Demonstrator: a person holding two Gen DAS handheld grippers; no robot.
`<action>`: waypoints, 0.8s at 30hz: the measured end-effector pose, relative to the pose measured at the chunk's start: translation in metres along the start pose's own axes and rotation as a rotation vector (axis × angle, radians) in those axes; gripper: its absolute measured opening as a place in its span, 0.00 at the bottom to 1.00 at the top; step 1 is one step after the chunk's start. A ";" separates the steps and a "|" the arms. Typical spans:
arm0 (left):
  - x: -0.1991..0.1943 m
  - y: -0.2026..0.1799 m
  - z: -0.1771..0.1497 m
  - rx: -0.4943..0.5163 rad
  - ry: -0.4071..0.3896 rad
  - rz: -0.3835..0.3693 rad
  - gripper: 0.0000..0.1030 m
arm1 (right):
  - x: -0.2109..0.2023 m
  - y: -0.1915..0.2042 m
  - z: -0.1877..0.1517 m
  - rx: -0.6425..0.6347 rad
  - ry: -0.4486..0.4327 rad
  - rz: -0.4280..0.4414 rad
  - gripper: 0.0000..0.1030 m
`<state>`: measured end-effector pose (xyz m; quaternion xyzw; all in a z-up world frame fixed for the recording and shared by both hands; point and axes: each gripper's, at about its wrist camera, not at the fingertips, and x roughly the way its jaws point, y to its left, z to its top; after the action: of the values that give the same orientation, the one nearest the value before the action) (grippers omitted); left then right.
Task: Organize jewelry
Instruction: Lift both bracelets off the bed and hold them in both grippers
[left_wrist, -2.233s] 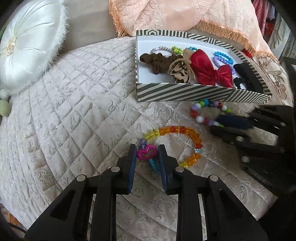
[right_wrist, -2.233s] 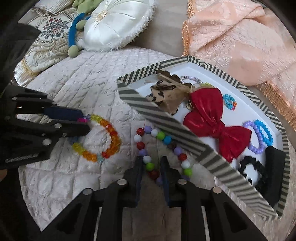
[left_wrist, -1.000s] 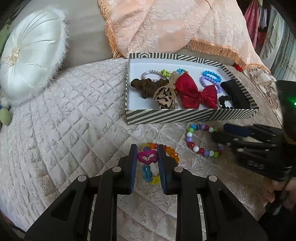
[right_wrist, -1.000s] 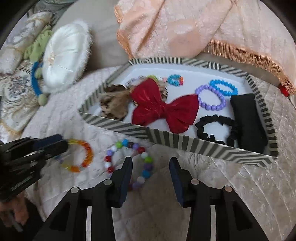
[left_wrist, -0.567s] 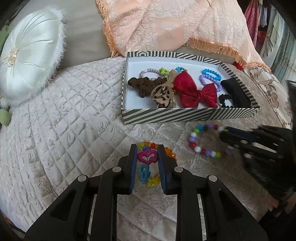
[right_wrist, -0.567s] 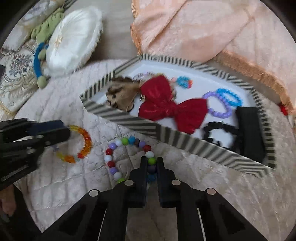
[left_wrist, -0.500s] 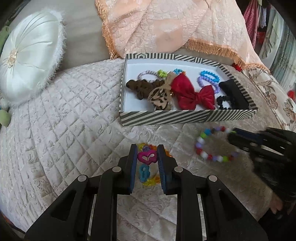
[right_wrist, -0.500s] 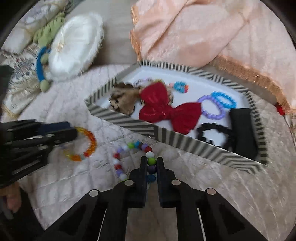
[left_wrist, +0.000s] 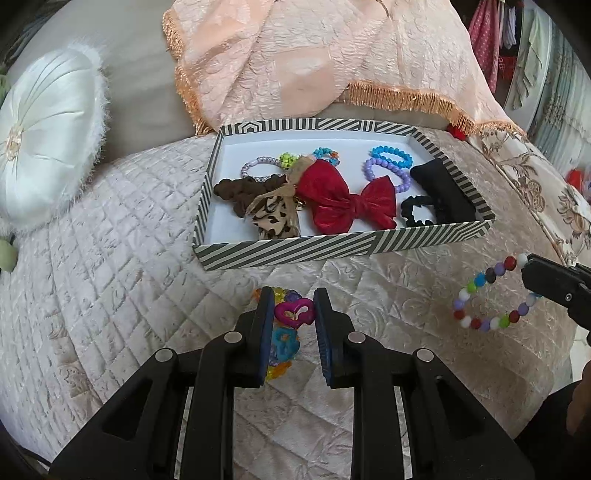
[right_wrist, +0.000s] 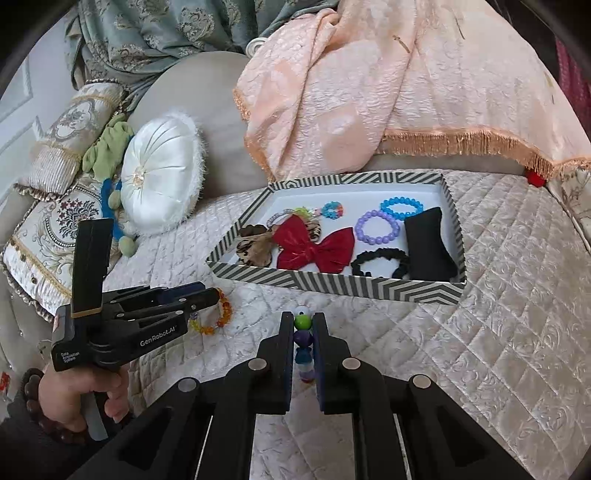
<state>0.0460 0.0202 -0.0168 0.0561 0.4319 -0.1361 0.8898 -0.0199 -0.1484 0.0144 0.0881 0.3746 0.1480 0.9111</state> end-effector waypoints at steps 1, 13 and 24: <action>0.000 -0.002 -0.001 0.003 0.000 0.006 0.20 | 0.001 -0.002 0.000 0.000 0.006 -0.007 0.08; 0.002 -0.010 0.000 0.017 -0.008 0.011 0.20 | 0.016 0.000 -0.001 -0.010 0.039 -0.051 0.08; 0.000 -0.008 0.000 0.011 -0.009 0.015 0.20 | 0.020 0.003 -0.003 -0.029 0.047 -0.077 0.08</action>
<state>0.0437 0.0126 -0.0169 0.0636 0.4266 -0.1320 0.8925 -0.0088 -0.1387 0.0001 0.0570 0.3967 0.1205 0.9082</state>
